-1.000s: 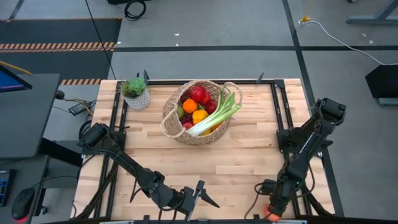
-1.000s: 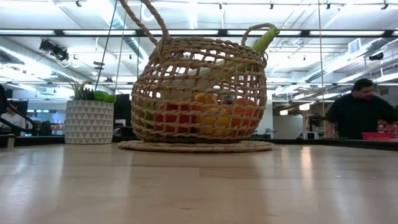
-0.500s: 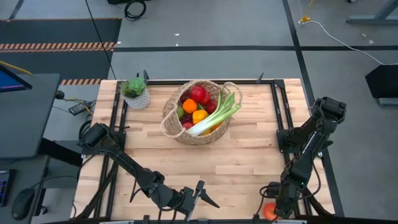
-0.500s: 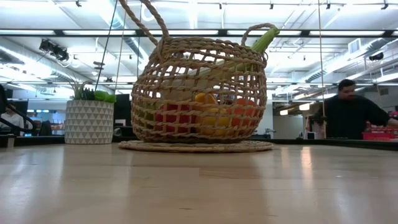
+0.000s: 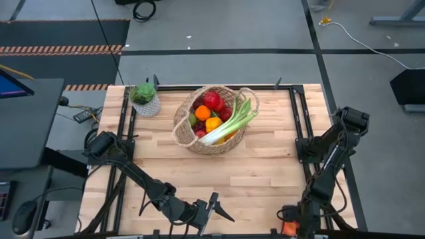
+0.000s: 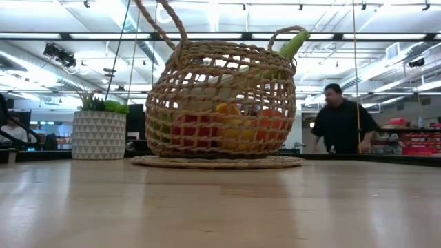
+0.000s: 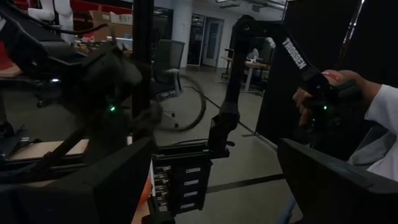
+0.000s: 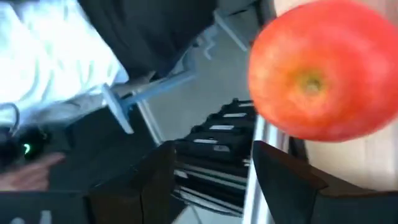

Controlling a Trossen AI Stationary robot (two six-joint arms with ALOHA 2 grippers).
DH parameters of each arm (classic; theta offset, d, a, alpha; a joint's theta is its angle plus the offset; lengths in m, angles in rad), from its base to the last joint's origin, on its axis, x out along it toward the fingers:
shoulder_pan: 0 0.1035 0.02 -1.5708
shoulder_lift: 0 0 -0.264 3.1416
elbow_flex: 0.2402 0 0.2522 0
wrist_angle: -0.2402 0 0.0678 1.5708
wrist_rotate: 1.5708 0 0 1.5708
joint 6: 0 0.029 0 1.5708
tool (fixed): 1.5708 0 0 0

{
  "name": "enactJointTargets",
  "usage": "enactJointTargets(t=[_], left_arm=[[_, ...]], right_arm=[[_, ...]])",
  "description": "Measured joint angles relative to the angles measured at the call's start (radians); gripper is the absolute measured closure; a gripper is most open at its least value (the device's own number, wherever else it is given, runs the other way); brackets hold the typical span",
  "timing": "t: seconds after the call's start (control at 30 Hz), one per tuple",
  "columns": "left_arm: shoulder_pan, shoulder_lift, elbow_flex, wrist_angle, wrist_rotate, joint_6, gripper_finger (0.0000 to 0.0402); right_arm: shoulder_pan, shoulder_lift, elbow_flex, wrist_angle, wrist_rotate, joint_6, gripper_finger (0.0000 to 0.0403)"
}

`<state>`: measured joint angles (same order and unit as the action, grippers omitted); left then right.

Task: Build produce basket
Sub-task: Put the apple into the basket

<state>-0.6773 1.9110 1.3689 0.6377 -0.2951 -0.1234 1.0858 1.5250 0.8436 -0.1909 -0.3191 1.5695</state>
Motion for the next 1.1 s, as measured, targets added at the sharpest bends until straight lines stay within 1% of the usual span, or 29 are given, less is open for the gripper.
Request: enactJointTargets(t=[0.07, 0.2, 0.23, 0.3, 0.37, 0.53, 0.7, 0.87, 1.0, 1.1], left_arm=[[0.0, 0.0, 0.0, -0.001, 0.0, 0.001, 0.0047], [0.0, -0.001, 0.0, -0.001, -0.003, -0.001, 0.0047], [-0.001, -0.001, 0.0, -0.001, -0.004, -0.002, 0.0047], [-0.001, -0.001, 0.0, 0.0, -0.004, 0.0, 0.0047], [-0.005, -0.001, 0.001, 0.0, -0.005, 0.0, 0.0047], [-0.005, -0.001, 0.001, 0.004, -0.008, 0.003, 0.0047], [-0.005, -0.001, 0.001, -0.001, -0.01, 0.003, 0.0047], [-0.005, -0.001, 0.001, 0.0, -0.012, 0.003, 0.0047], [-0.005, -0.001, 0.001, 0.0, -0.011, 0.003, 0.0047], [-0.005, -0.001, 0.001, -0.001, -0.011, 0.003, 0.0047]], right_arm=[[0.006, 0.031, 0.004, -0.017, -0.012, -0.032, 0.0184], [0.01, 0.072, 0.023, -0.048, -0.096, -0.033, 0.0192], [0.014, 0.082, 0.029, -0.023, -0.102, -0.025, 0.0194], [0.024, 0.088, 0.024, -0.037, -0.101, -0.016, 0.0197], [0.027, 0.1, 0.026, 0.016, -0.083, 0.018, 0.0198], [0.036, 0.124, 0.025, 0.017, -0.05, 0.065, 0.0199], [0.035, 0.177, 0.026, 0.061, -0.028, 0.162, 0.0199], [0.01, 0.232, 0.028, 0.105, -0.015, 0.266, 0.0199], [-0.025, 0.258, 0.027, 0.115, -0.005, 0.271, 0.0199], [-0.056, 0.257, 0.024, 0.074, 0.046, 0.25, 0.0199]])
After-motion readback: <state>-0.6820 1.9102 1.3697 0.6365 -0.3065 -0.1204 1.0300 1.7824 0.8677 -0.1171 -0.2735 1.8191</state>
